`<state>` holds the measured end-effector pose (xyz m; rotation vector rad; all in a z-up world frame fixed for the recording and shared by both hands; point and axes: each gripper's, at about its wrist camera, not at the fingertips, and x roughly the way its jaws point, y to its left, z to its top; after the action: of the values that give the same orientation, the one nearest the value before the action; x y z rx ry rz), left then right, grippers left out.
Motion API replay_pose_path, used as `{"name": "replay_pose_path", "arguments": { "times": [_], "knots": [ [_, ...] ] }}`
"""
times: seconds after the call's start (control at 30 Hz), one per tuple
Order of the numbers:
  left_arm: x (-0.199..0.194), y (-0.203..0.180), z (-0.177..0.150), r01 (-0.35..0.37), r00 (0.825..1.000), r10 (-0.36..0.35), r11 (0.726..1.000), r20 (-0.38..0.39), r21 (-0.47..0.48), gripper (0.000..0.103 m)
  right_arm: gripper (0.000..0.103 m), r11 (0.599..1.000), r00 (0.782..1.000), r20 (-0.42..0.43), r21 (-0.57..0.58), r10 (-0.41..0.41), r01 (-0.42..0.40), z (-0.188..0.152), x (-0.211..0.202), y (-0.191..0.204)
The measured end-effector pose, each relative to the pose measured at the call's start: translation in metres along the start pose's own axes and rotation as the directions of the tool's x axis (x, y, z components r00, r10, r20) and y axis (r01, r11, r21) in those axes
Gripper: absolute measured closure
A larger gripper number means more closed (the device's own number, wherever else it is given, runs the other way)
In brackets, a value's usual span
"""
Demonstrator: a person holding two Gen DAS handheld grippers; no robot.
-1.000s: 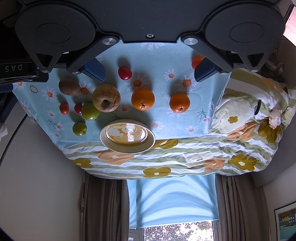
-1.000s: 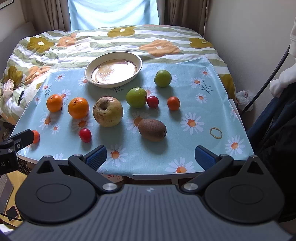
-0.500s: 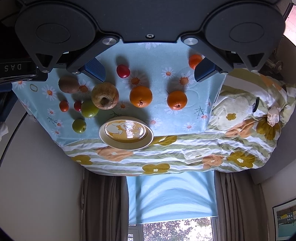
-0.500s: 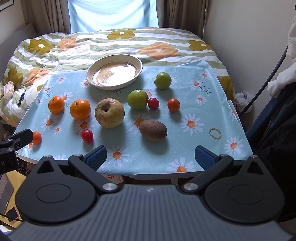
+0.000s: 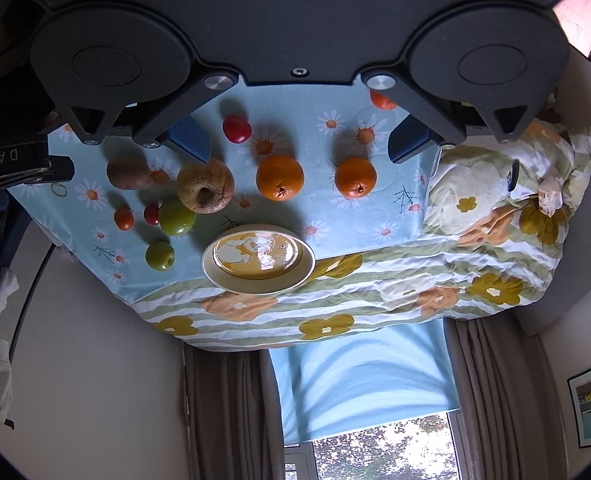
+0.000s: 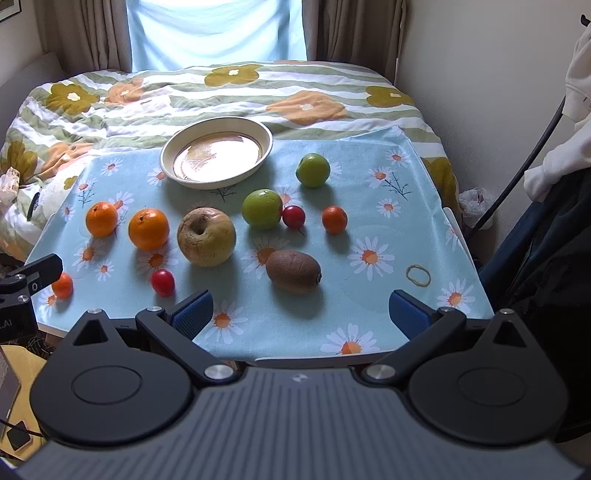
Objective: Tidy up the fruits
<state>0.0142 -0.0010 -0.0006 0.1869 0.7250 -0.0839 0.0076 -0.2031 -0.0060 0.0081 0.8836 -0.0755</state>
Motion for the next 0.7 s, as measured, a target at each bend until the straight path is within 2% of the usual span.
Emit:
{"name": "replay_pose_path", "arguments": {
  "times": [0.13, 0.27, 0.43, 0.7],
  "knots": [
    [0.017, -0.003, -0.001, 0.05, 0.998, -0.05, 0.999, -0.024, -0.01, 0.0, 0.0, 1.0, 1.0, -0.01, -0.02, -0.005, 0.005, 0.001, 0.018, -0.01],
    [0.027, -0.01, -0.002, 0.079, 0.997, -0.08, 0.996, -0.016, -0.048, 0.0, 0.0, 0.997, 0.999, -0.013, -0.065, 0.029, -0.03, 0.001, 0.038, -0.024],
    [0.046, -0.034, -0.001, 0.025, 0.999, -0.026, 0.999, -0.019, -0.034, 0.0, 0.0, 0.988, 0.995, -0.033, -0.114, 0.099, -0.102, 0.003, 0.065, -0.042],
    [0.088, -0.075, -0.005, 0.018, 0.999, -0.02, 0.999, -0.04, -0.033, 0.0, 0.0, 0.954, 0.975, -0.06, -0.203, 0.212, -0.22, 0.001, 0.109, -0.058]
  ]
}}
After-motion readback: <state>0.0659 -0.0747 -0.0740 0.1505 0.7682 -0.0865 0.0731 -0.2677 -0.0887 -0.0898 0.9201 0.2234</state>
